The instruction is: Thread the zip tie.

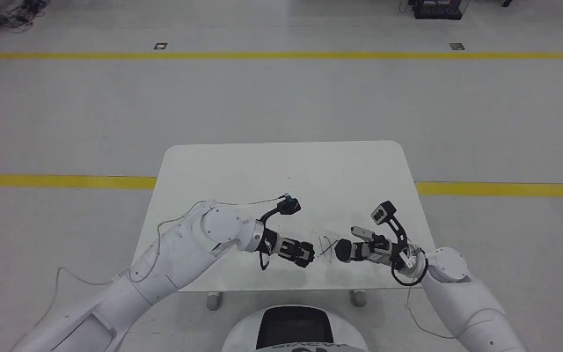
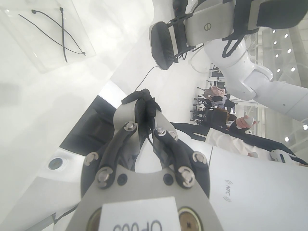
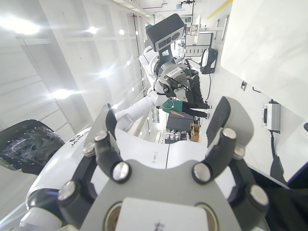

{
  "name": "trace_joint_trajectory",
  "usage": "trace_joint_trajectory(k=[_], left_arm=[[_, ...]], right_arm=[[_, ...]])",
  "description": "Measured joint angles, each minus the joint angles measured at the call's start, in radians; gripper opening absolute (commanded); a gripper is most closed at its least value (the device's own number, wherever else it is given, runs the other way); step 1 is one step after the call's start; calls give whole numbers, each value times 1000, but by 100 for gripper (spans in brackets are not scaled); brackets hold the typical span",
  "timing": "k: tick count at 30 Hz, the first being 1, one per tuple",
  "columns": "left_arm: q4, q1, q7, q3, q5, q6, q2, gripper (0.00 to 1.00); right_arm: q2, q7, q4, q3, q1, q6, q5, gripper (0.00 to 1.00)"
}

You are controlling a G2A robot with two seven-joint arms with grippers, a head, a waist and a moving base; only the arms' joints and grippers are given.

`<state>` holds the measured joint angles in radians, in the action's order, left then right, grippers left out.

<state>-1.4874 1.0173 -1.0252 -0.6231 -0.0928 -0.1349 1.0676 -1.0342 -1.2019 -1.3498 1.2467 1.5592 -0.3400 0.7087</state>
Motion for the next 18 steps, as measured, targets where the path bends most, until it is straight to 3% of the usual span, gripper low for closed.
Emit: trace_joint_trajectory(k=[16,18], left_arm=[[-11,5,15,-3,8,-18,-6,0],[-9,12,57,0,34,1,-6,0]], right_arm=[[0,0,0,0,0,0,0,100],[0,0,0,0,0,0,0,100]])
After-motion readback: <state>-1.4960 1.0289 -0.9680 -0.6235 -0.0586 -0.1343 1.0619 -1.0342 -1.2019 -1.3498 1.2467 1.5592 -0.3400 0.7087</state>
